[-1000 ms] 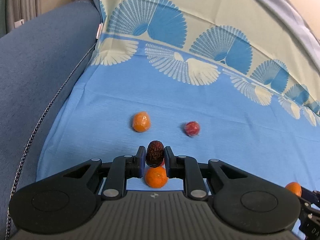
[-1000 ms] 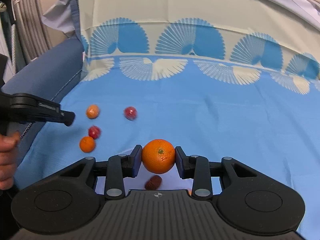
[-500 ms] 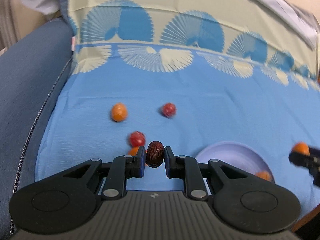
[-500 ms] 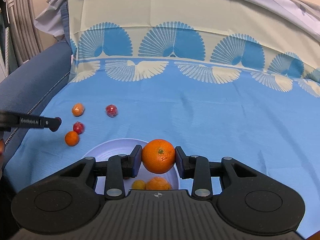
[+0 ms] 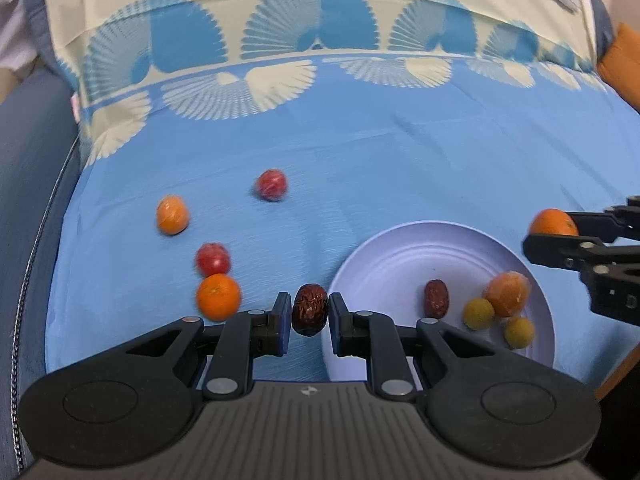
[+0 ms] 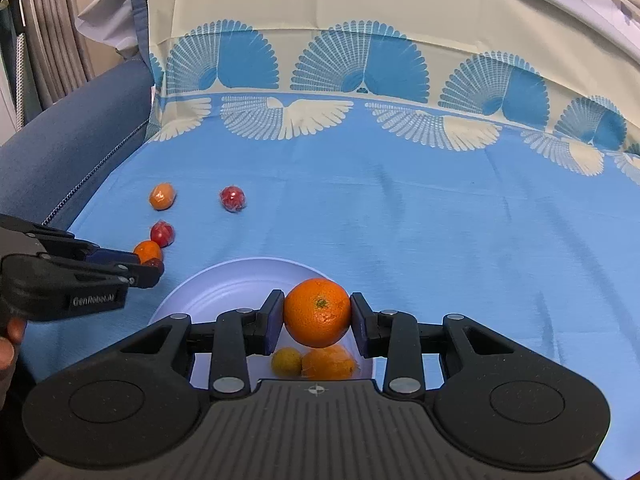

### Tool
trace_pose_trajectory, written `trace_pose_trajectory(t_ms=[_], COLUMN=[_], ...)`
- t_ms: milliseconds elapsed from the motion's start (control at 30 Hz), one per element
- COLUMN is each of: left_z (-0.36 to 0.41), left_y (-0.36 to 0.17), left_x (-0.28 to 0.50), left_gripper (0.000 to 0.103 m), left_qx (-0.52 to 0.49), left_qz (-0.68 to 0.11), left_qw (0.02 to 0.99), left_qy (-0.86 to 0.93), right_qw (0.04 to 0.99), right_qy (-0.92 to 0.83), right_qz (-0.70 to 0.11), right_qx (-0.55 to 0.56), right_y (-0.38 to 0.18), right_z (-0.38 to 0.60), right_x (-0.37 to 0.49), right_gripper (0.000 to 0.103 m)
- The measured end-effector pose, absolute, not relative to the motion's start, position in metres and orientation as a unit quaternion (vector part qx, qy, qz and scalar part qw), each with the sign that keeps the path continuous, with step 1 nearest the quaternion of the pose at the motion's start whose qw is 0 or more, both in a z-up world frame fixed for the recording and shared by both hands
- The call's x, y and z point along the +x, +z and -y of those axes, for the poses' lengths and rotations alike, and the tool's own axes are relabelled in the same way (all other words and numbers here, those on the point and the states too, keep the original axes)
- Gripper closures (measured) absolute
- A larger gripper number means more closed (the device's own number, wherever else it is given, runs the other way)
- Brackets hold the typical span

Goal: Organize fruits
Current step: 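Carry the date and orange over the lavender plate with both grippers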

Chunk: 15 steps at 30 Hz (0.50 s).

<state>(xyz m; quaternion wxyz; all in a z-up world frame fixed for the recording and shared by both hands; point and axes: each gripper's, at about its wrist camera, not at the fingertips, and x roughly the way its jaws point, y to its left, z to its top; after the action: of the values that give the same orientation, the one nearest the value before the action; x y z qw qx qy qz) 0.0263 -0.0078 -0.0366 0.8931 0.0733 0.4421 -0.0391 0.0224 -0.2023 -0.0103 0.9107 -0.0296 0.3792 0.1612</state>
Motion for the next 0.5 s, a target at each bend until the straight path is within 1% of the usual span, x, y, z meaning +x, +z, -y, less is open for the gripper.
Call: trace_pose_trajectory(t_ms=[500], left_z=[0.025], left_y=[-0.041], left_x=[0.027], left_gripper=[0.082], left_qx=[0.106], left_qz=[-0.437], left_qw=[0.891], left_qy=[-0.06], right_qw=[0.906], right_qy=[0.175], right_qz=[-0.384], right_qx=[-0.031], right_y=[-0.013], right_z=[0.203], right_x=[0.026], right_gripper=[0.066])
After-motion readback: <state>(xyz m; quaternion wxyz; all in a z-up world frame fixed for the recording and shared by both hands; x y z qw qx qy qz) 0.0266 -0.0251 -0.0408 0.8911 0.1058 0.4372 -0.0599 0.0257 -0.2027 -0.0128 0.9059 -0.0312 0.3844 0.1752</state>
